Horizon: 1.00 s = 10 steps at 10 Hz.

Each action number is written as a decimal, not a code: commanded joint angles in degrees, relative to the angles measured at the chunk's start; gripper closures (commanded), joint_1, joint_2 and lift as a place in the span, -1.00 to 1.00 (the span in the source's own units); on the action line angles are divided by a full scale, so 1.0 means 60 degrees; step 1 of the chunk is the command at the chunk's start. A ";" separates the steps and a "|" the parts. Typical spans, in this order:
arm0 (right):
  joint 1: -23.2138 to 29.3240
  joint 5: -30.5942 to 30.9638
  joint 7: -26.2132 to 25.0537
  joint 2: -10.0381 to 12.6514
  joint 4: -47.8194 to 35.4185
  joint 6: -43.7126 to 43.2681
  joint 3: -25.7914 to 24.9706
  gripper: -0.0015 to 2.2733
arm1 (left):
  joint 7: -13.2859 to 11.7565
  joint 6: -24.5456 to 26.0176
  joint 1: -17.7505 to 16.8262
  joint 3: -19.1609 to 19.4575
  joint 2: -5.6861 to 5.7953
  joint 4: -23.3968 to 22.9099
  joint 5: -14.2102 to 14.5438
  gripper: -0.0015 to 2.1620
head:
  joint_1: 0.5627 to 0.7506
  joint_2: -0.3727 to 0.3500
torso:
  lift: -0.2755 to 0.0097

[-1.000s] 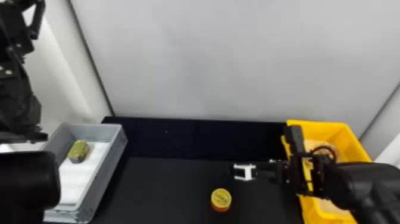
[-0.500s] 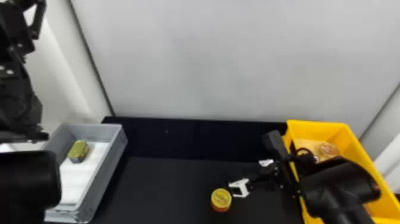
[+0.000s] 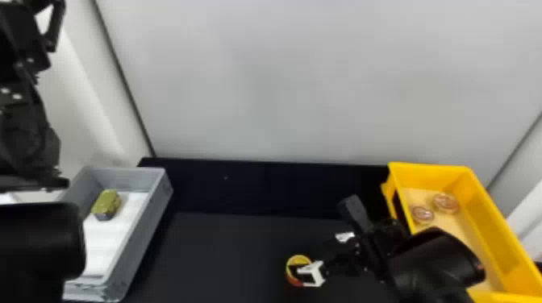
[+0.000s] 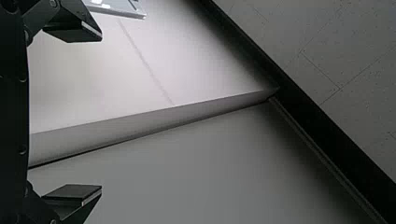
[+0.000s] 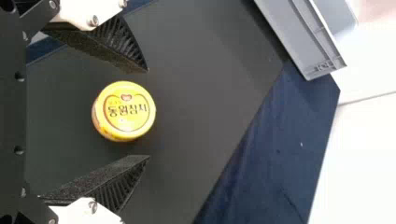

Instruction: Pick up the round yellow can and place it in the yellow rectangular box

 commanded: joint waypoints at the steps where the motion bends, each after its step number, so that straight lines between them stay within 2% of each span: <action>1: -0.0214 -0.0068 -0.0025 0.0153 0.0759 -0.0466 0.0012 -0.86 | 0.0009 -0.0067 -0.0040 -0.0038 -0.0018 0.0060 0.0000 -0.88 | 0.07 0.18 | 0.86; 10: -0.0302 -0.0332 -0.0011 0.0212 0.0802 -0.0539 0.0496 -0.86 | 0.0024 -0.0125 -0.0054 -0.0067 -0.0048 0.0104 0.0015 -0.88 | 0.07 0.18 | 0.86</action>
